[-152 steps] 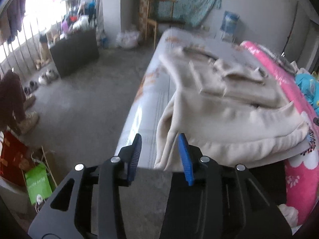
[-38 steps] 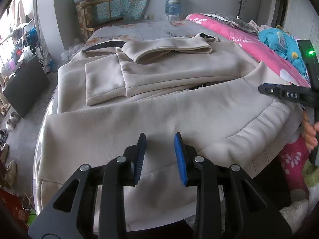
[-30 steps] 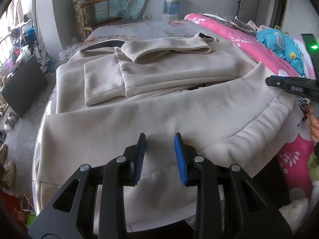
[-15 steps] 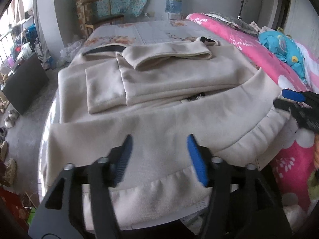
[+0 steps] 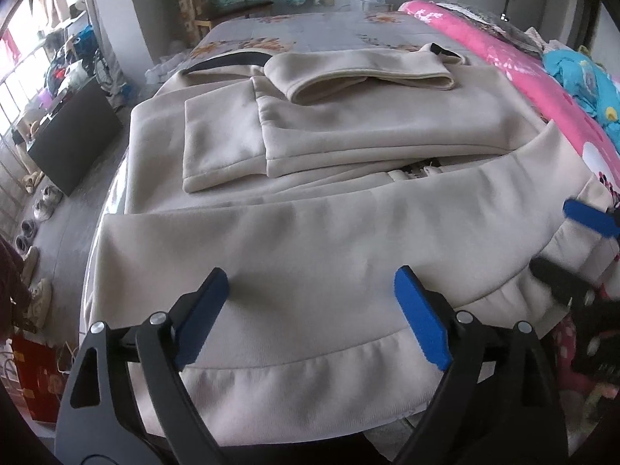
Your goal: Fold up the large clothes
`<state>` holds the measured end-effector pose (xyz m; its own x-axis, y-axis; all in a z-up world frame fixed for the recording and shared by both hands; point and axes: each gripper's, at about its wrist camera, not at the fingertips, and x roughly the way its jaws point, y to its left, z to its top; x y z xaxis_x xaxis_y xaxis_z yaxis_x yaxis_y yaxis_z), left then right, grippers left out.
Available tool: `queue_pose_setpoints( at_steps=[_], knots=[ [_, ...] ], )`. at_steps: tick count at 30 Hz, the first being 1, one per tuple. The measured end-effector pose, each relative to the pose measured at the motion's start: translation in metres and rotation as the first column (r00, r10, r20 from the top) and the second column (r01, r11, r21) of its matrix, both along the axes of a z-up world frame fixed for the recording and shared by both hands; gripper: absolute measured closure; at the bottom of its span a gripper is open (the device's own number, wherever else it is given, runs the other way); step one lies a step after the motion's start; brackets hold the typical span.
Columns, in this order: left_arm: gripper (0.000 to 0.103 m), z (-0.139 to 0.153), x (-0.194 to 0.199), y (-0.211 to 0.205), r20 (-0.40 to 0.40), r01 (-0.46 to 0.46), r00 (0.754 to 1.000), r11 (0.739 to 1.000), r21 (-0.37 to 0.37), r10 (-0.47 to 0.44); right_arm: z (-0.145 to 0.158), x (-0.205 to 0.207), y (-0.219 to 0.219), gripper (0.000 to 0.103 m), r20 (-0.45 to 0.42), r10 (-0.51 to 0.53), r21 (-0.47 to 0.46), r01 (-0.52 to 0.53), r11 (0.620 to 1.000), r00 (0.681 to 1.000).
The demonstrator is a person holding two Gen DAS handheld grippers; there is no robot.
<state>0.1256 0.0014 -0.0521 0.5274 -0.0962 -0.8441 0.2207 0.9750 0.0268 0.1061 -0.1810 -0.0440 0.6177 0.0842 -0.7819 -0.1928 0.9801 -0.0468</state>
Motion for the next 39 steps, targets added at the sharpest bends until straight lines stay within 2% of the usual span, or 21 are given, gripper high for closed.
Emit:
queue_pose_setpoints(
  at_steps=[8,14,18,30,33,36,37,39],
  knots=[
    [0.015,-0.001,0.002,0.000,-0.010,-0.022,1.000,1.000,0.005,0.022,0.001,0.031,-0.003,0.016,0.014,-0.086,0.010,0.086,0.996,0.996],
    [0.014,-0.001,0.002,0.000,-0.013,-0.030,0.999,1.000,0.006,0.030,-0.021,0.049,-0.006,0.014,-0.057,-0.114,0.021,0.116,0.993,0.992],
    [0.014,-0.001,0.003,0.000,-0.014,-0.032,0.999,0.999,0.008,0.032,-0.031,0.051,-0.009,0.006,-0.071,-0.131,0.028,0.133,0.991,0.989],
    [0.011,-0.002,0.003,0.003,-0.002,-0.041,0.999,0.999,0.007,0.041,-0.033,0.047,-0.013,0.006,-0.054,-0.122,0.053,0.125,0.991,0.991],
    [0.012,0.008,-0.004,0.012,0.097,-0.051,0.994,0.998,0.027,0.048,-0.033,0.046,-0.013,0.006,-0.047,-0.116,0.053,0.118,0.992,0.992],
    [0.013,0.024,-0.015,0.039,0.225,-0.083,0.971,0.996,0.019,0.077,-0.032,0.048,-0.013,0.006,-0.059,-0.113,0.050,0.116,0.992,0.992],
    [0.016,0.028,-0.017,0.053,0.252,-0.104,0.963,0.994,0.015,0.097,-0.032,0.048,-0.013,0.006,-0.061,-0.112,0.049,0.115,0.992,0.992],
    [0.029,0.030,-0.017,0.080,0.270,-0.144,0.953,0.990,0.005,0.137,-0.032,0.048,-0.013,0.006,-0.061,-0.112,0.049,0.115,0.992,0.992]
  ],
)
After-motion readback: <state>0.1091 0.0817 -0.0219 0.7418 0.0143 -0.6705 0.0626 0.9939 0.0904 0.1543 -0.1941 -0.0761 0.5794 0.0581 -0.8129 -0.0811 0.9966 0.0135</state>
